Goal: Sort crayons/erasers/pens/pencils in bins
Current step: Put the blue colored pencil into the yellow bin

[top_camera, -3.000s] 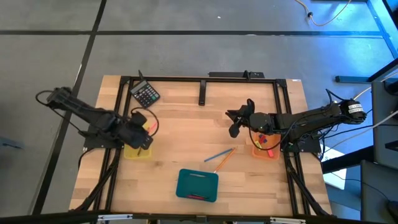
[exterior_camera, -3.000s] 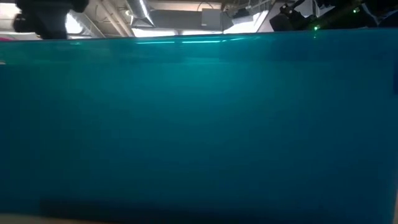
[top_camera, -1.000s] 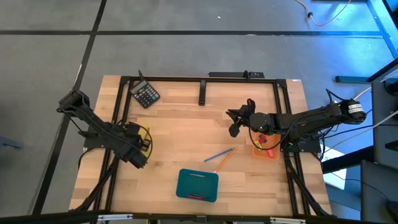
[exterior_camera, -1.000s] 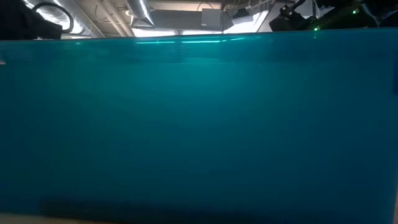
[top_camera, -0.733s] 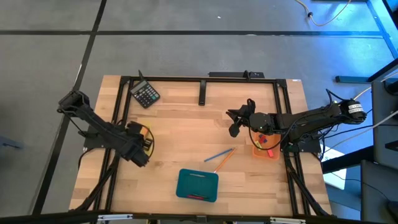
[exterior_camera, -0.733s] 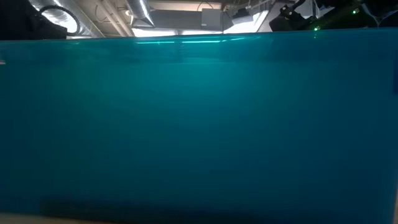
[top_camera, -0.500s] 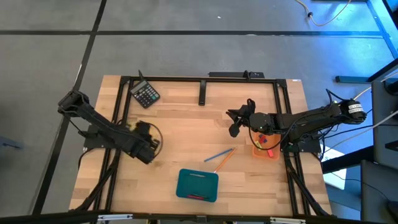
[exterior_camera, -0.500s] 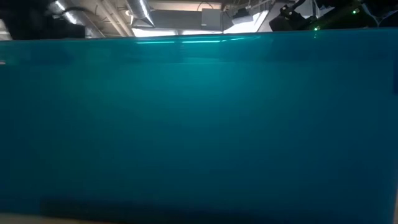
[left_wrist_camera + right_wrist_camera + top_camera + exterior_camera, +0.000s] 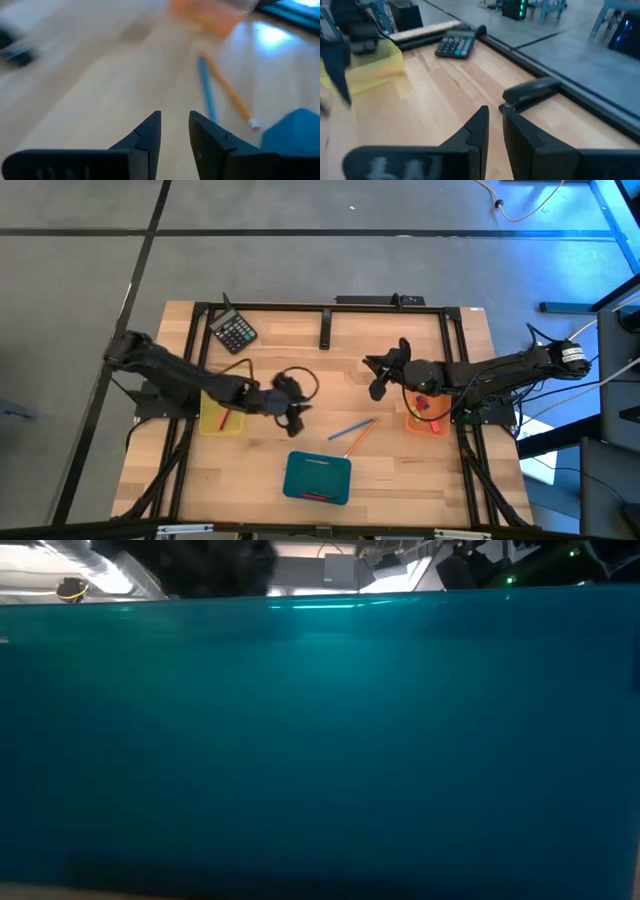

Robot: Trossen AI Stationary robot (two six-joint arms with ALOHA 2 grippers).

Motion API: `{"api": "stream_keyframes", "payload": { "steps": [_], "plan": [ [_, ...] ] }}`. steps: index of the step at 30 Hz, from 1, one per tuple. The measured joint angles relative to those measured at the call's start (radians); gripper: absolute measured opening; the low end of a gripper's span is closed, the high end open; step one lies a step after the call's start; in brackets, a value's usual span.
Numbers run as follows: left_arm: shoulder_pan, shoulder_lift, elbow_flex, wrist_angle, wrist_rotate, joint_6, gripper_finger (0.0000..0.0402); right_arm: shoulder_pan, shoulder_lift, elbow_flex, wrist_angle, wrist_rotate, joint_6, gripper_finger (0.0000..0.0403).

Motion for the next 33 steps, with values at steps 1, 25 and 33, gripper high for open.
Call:
{"api": "stream_keyframes", "payload": {
  "steps": [1, 25, 33],
  "plan": [
    [0.010, 0.031, 0.000, 0.069, 0.034, 0.037, 0.0092, 0.001, -0.007, 0.000, 0.005, 0.000, -0.012, 0.0060],
    [0.062, 0.716, 0.510, 0.169, 0.188, 0.230, 0.0092, 0.001, -0.288, 0.000, -0.335, -0.065, 0.001, 0.0060],
    [0.042, 0.747, 0.515, 0.164, 0.181, 0.157, 0.0092, 0.001, -0.287, 0.000, -0.285, -0.087, -0.075, 0.0060]
  ]
}}
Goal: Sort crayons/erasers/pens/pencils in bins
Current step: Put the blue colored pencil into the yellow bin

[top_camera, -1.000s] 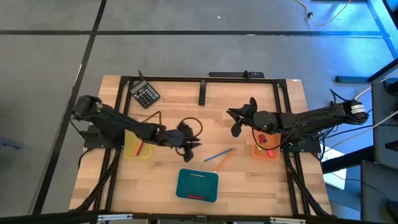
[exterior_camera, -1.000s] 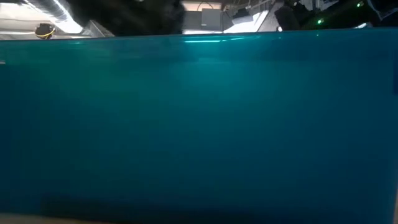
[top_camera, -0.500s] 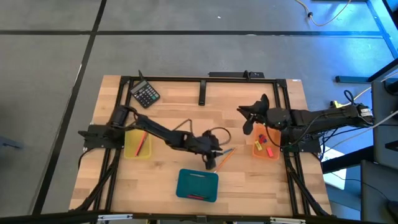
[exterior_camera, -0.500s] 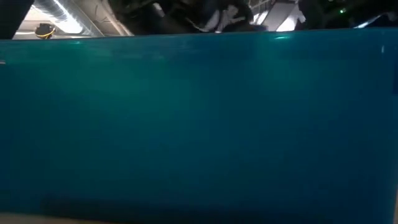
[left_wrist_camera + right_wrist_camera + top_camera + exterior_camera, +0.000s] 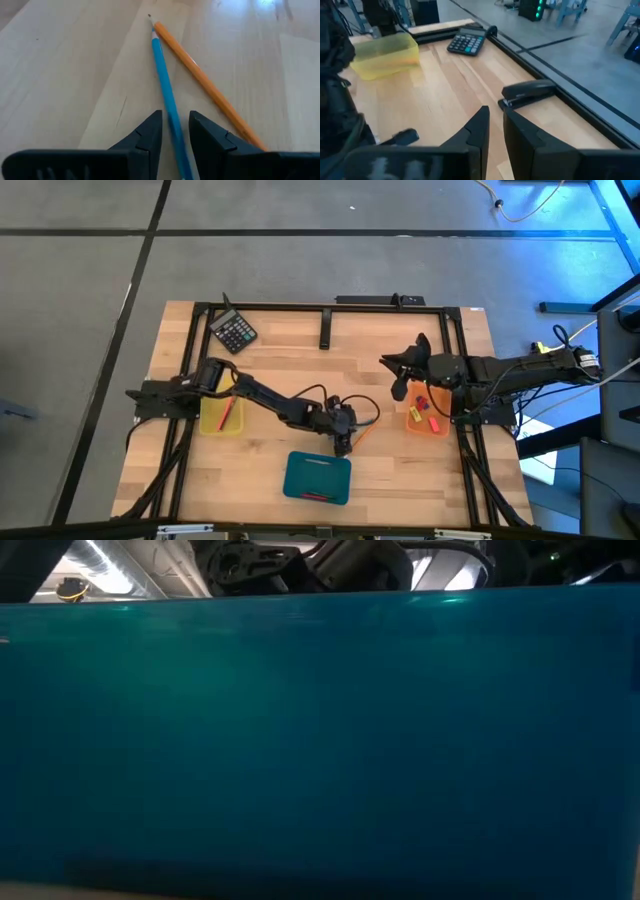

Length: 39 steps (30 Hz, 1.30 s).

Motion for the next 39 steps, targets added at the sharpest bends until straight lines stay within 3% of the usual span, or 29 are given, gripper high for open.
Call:
{"api": "stream_keyframes", "payload": {
  "steps": [5, 16, 21, 27, 39],
  "plan": [
    [-0.005, -0.002, 0.003, -0.079, -0.050, -0.016, 0.0083, 0.000, 0.000, 0.000, 0.012, -0.001, -0.008, 0.0060],
    [0.011, -0.006, 0.004, -0.161, -0.042, -0.031, 0.0007, 0.000, 0.000, 0.000, -0.010, 0.000, -0.006, 0.0060],
    [0.023, -0.040, -0.003, -0.188, -0.041, -0.029, 0.0009, 0.000, 0.000, 0.000, -0.010, 0.001, 0.001, 0.0060],
    [0.044, -0.144, -0.012, -0.412, -0.167, -0.034, 0.0010, 0.000, 0.000, 0.000, -0.012, 0.006, 0.027, 0.0060],
    [0.030, -0.377, -0.008, -0.955, -0.396, -0.249, 0.0014, 0.000, 0.015, 0.001, 0.016, 0.012, 0.053, 0.0060]
  ]
}}
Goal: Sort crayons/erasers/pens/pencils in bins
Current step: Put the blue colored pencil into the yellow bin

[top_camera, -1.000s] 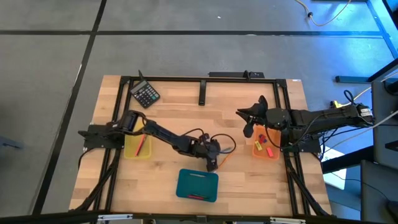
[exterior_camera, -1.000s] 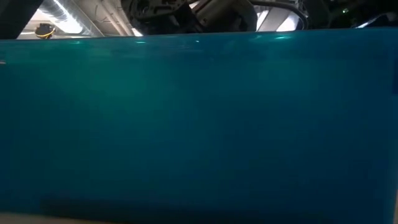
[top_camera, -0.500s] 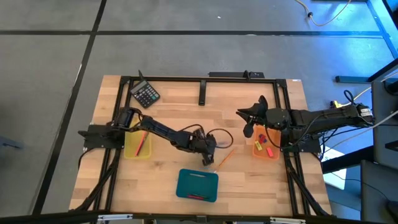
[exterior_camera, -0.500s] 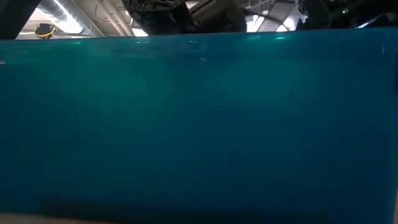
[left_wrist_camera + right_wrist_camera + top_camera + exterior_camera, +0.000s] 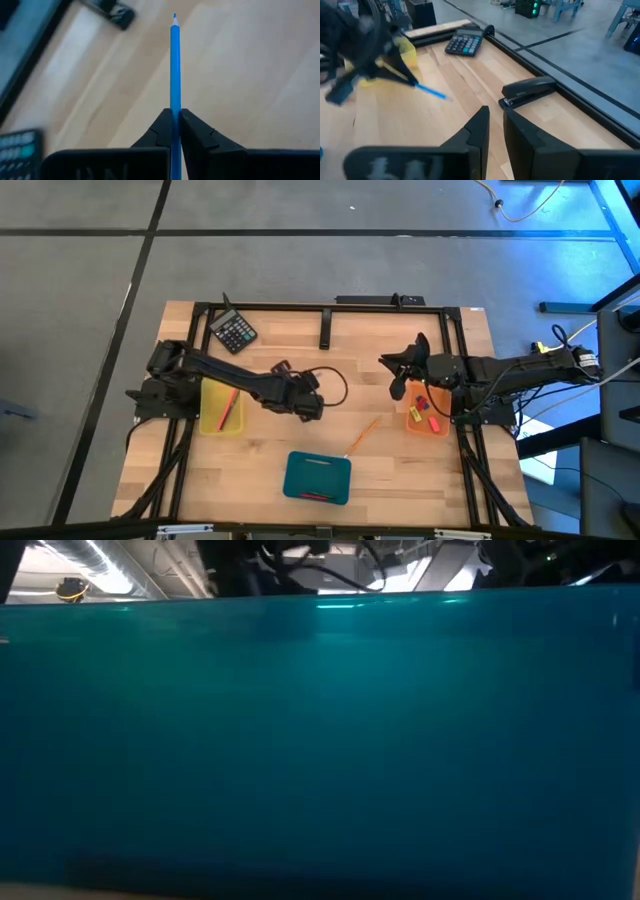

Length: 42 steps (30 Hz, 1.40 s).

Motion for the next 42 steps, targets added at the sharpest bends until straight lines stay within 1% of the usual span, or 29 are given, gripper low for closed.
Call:
{"api": "stream_keyframes", "payload": {
  "steps": [4, 7, 14, 23, 28, 31, 34, 39, 42],
  "plan": [
    [-0.020, -0.052, -0.005, -0.121, -0.055, -0.098, 0.0015, 0.000, 0.020, 0.000, 0.017, 0.000, -0.001, 0.0060],
    [-0.033, -0.089, -0.045, -0.145, -0.075, -0.158, 0.0015, 0.000, 0.041, 0.000, 0.040, 0.000, -0.001, 0.0060],
    [-0.061, -0.199, -0.213, -0.165, -0.070, -0.322, 0.0016, 0.000, 0.070, -0.001, 0.062, -0.002, -0.002, 0.0060],
    [-0.109, -0.399, -0.423, -0.235, -0.029, -0.579, 0.0016, 0.000, 0.088, -0.001, 0.073, -0.002, -0.003, 0.0060],
    [-0.135, -0.493, -0.531, -0.242, -0.019, -0.703, 0.0016, -0.001, 0.104, -0.001, 0.078, 0.031, -0.005, 0.0060],
    [-0.151, -0.535, -0.561, -0.251, 0.016, -0.763, 0.0016, -0.001, 0.109, -0.001, 0.082, 0.033, -0.005, 0.0060],
    [-0.186, -0.560, -0.560, -0.312, 0.070, -0.788, 0.0016, -0.001, 0.109, -0.001, 0.078, 0.033, -0.003, 0.0060],
    [-0.302, -0.600, -0.557, -0.443, 0.079, -0.982, 0.0016, -0.001, 0.109, -0.001, 0.077, 0.035, -0.004, 0.0060],
    [-0.367, -0.598, -0.557, -0.485, 0.079, -1.095, 0.0016, -0.001, 0.109, -0.001, 0.079, 0.064, -0.007, 0.0060]
  ]
}}
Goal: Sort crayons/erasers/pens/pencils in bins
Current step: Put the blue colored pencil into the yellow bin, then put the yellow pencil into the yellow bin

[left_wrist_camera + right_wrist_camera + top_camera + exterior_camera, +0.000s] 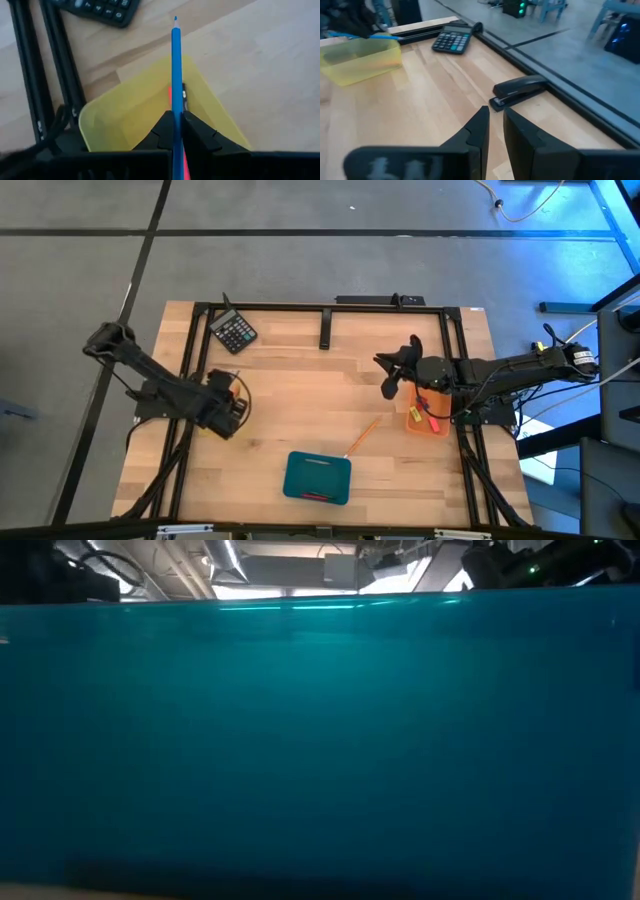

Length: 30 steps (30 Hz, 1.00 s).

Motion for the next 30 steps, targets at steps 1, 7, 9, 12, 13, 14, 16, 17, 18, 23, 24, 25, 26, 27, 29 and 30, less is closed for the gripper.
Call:
{"api": "stream_keyframes", "payload": {
  "steps": [1, 7, 9, 12, 13, 14, 16, 17, 18, 23, 24, 25, 26, 27, 29, 30],
  "plan": [
    [-0.019, 0.002, -0.004, -0.001, -0.001, -0.032, 0.0016, 0.000, 0.000, 0.000, 0.001, 0.012, -0.002, 0.0060],
    [-0.098, 0.008, -0.057, 0.000, 0.047, -0.195, 0.0016, -0.001, 0.000, 0.000, 0.028, 0.038, -0.022, 0.0060],
    [-0.115, 0.009, -0.067, 0.005, 0.049, -0.235, 0.0016, -0.001, 0.000, 0.000, 0.035, 0.038, -0.022, 0.0060],
    [-0.124, 0.009, -0.067, 0.011, 0.036, -0.273, 0.0016, -0.001, 0.005, 0.000, 0.036, 0.038, -0.021, 0.0060],
    [-0.124, 0.009, -0.067, 0.011, 0.034, -0.280, 0.0016, -0.001, 0.006, 0.000, 0.036, 0.037, -0.020, 0.0060],
    [-0.124, 0.009, -0.067, 0.011, 0.033, -0.282, 0.0017, -0.001, 0.006, 0.000, 0.036, 0.035, -0.020, 0.0060],
    [-0.124, 0.009, -0.067, 0.011, 0.033, -0.285, 0.0022, -0.001, 0.006, 0.000, 0.037, 0.021, -0.020, 0.0060],
    [-0.124, 0.009, -0.067, 0.011, 0.033, -0.285, 0.0027, -0.001, 0.007, 0.000, 0.036, 0.011, -0.019, 0.0060],
    [-0.124, 0.009, -0.067, 0.012, 0.033, -0.287, 0.0032, -0.001, 0.008, 0.000, 0.036, 0.005, -0.018, 0.0060],
    [-0.124, 0.009, -0.067, 0.034, 0.037, -0.283, 0.0068, -0.001, 0.025, 0.000, 0.034, 0.003, 0.004, 0.0060],
    [-0.124, 0.009, -0.067, 0.038, 0.029, -0.266, 0.0074, -0.001, 0.030, 0.000, 0.036, 0.003, 0.005, 0.0060],
    [-0.124, 0.009, -0.067, 0.055, 0.011, -0.238, 0.0078, -0.001, 0.035, 0.000, 0.035, 0.003, 0.005, 0.0060],
    [-0.124, 0.009, -0.067, 0.080, -0.021, -0.201, 0.0081, -0.001, 0.041, 0.000, 0.034, 0.003, 0.005, 0.0060],
    [-0.124, 0.009, -0.067, 0.114, -0.066, -0.166, 0.0082, -0.001, 0.048, 0.000, 0.034, 0.003, 0.005, 0.0060],
    [-0.121, 0.009, -0.067, 0.211, -0.195, -0.091, 0.0081, -0.001, 0.057, 0.000, 0.028, -0.002, 0.007, 0.0060],
    [-0.116, 0.009, -0.067, 0.271, -0.270, -0.044, 0.0080, -0.001, 0.060, 0.000, 0.026, -0.012, 0.008, 0.0060]
  ]
}}
